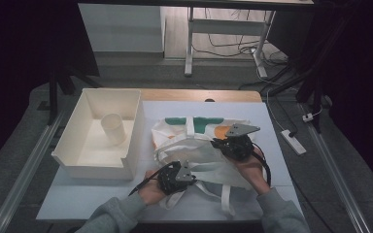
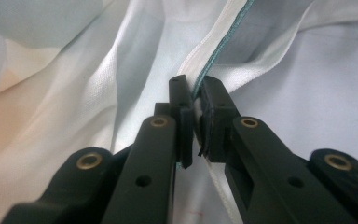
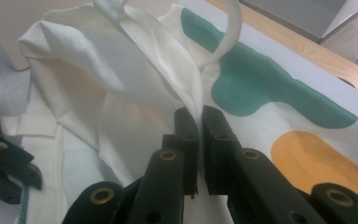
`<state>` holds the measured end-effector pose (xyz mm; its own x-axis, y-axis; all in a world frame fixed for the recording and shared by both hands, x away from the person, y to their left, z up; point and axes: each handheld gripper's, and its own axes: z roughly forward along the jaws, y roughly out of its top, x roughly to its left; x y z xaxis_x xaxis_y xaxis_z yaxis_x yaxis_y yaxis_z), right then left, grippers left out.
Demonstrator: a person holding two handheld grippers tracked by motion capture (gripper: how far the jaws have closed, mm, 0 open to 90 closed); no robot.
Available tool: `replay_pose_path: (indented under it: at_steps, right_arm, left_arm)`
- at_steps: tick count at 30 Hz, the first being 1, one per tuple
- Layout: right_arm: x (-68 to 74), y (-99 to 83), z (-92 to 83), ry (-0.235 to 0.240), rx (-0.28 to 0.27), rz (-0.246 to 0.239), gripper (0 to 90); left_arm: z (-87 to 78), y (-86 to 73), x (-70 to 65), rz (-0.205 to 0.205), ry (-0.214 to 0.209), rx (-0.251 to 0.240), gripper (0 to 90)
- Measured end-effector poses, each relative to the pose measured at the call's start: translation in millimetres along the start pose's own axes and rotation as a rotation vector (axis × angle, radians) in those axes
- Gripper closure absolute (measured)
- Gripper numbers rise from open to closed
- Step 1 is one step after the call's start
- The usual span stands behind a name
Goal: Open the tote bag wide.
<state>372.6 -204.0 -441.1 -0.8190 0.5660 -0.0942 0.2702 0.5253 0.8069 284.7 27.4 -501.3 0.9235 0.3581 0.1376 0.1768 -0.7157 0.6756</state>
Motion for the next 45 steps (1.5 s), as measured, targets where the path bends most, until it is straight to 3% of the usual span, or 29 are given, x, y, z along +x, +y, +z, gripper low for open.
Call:
replay_pose_path:
  at_steps: [15,22,28,38,43,45]
  right_arm:
    - [-1.7,8.7,-9.2,-0.018,-0.006,-0.018,85.7]
    - [-3.1,9.5,-7.0,-0.020,0.002,-0.018,85.7]
    - [-8.5,16.9,-14.2,-0.059,-0.010,-0.018,85.7]
    - [-39.6,34.7,-17.8,-0.146,-0.072,0.022,85.8]
    - [-63.6,29.8,-1.4,-0.170,-0.053,0.093,85.8]
    - [-72.4,23.4,10.6,-0.166,-0.014,0.117,85.8]
  left_arm:
    - [-37.5,-9.8,-15.4,0.014,-0.029,-0.089,83.7]
    - [-41.6,-11.8,-15.8,0.010,-0.034,-0.103,83.6]
    - [-51.7,-12.1,-18.3,0.012,-0.043,-0.131,83.6]
    - [-71.4,-10.3,-23.3,0.035,-0.044,-0.192,83.7]
    - [-74.3,-9.5,-19.9,0.030,-0.035,-0.193,83.8]
    - [-71.5,-10.5,-17.4,0.018,-0.033,-0.186,83.8]
